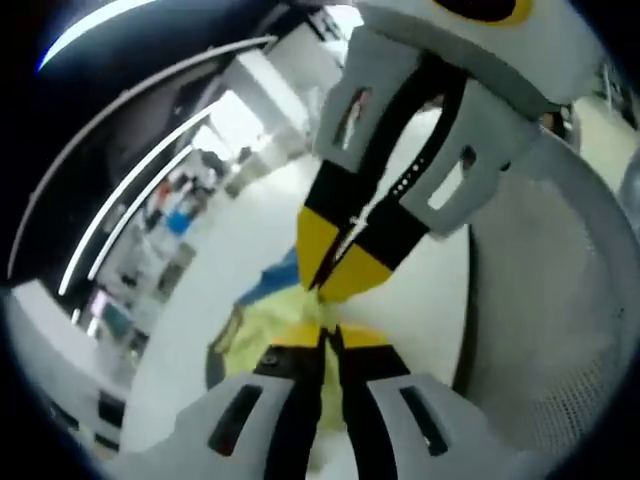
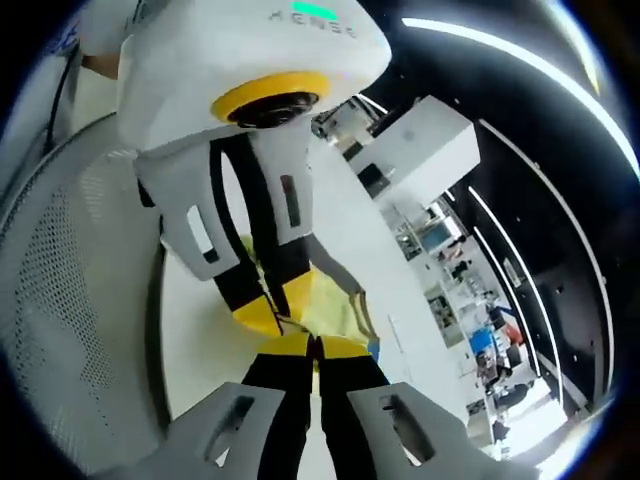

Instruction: Fold the garment on the visible template until the final outline fits inside the template.

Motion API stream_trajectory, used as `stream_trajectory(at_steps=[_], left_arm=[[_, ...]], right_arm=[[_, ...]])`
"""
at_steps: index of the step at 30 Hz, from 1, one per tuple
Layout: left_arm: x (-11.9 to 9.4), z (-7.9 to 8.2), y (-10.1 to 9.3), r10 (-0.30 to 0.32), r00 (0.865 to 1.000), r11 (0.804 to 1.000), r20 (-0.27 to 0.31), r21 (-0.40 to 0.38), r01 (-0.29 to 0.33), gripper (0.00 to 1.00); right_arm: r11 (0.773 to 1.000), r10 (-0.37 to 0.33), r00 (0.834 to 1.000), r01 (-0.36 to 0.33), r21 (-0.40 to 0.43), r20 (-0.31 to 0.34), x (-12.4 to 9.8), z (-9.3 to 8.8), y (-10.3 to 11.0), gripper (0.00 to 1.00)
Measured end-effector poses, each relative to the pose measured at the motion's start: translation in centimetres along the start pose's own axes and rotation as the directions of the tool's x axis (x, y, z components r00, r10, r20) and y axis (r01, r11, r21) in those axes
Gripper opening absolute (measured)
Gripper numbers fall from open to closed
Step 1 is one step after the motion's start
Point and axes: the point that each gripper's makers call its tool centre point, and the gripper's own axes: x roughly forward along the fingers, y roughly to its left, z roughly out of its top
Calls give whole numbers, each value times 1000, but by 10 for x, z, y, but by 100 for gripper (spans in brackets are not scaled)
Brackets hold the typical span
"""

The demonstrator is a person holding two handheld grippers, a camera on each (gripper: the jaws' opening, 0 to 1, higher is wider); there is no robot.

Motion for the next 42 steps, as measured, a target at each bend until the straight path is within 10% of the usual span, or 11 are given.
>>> stream_trajectory(at_steps=[7, 22, 35, 42], left_arm=[[-20, -14, 13, 64, 998, 996, 17, -57, -62, 26], [-39, -115, 12, 25, 952, 999, -306, -35, -37, 15], [-41, -136, -21, -116, 922, 993, -369, -30, 113, 10], [-21, -112, -23, -115, 953, 993, -279, -54, 104, 9]], right_arm=[[999, -46, 999, 45, 28, 24, -4, 6, -27, 1], [983, -178, 983, 176, 42, 42, -24, 14, -92, 1], [957, -285, 958, 282, 71, 33, -40, 8, -136, 1], [952, -303, 951, 300, 63, 59, -35, 20, -151, 1]])
